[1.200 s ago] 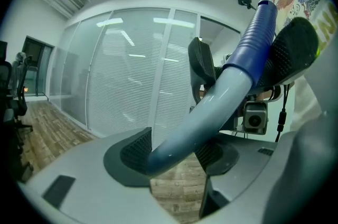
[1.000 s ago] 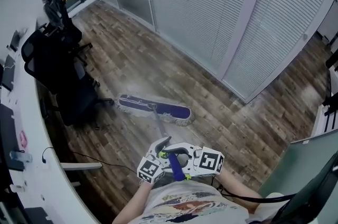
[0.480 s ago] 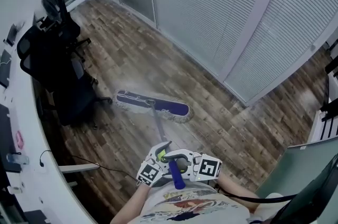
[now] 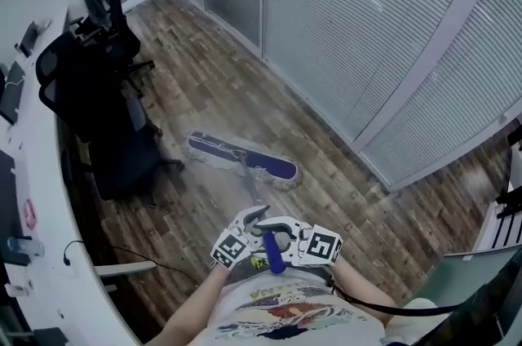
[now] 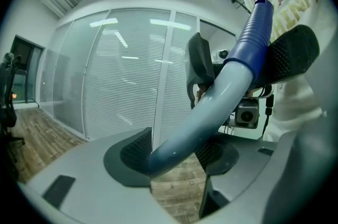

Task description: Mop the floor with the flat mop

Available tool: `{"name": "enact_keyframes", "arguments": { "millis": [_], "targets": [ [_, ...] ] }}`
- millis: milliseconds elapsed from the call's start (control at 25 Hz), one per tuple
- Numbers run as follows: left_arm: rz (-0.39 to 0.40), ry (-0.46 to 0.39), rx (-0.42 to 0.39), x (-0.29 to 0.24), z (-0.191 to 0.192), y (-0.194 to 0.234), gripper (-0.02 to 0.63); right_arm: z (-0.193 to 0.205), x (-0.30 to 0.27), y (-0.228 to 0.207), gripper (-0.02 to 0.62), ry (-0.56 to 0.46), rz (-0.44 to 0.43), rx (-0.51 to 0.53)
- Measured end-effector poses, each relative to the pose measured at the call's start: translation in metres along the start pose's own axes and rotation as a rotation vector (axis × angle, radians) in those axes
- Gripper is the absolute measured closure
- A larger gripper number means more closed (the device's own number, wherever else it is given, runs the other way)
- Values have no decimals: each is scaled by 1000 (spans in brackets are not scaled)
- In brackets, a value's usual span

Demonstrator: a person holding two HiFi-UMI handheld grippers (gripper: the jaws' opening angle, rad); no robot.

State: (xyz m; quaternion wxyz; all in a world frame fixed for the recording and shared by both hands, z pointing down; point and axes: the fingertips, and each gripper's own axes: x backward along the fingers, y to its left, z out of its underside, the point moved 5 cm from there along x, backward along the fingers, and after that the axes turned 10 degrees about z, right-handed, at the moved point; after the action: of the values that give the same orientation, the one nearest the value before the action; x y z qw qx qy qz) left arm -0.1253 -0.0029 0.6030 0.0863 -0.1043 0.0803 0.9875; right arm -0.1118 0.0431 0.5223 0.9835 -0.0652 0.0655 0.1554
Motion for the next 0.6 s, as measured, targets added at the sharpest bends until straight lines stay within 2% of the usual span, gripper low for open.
{"name": "enact_keyframes", "arguments": {
  "millis": [240,600],
  "targets": [
    [6,-9,1,4,-6,68,385,-10,-35,-58,347,-12,32,-24],
    [-10,0,10,-29,-18,191,382,-21,-60,-184,348,-31,17,-17]
  ]
}}
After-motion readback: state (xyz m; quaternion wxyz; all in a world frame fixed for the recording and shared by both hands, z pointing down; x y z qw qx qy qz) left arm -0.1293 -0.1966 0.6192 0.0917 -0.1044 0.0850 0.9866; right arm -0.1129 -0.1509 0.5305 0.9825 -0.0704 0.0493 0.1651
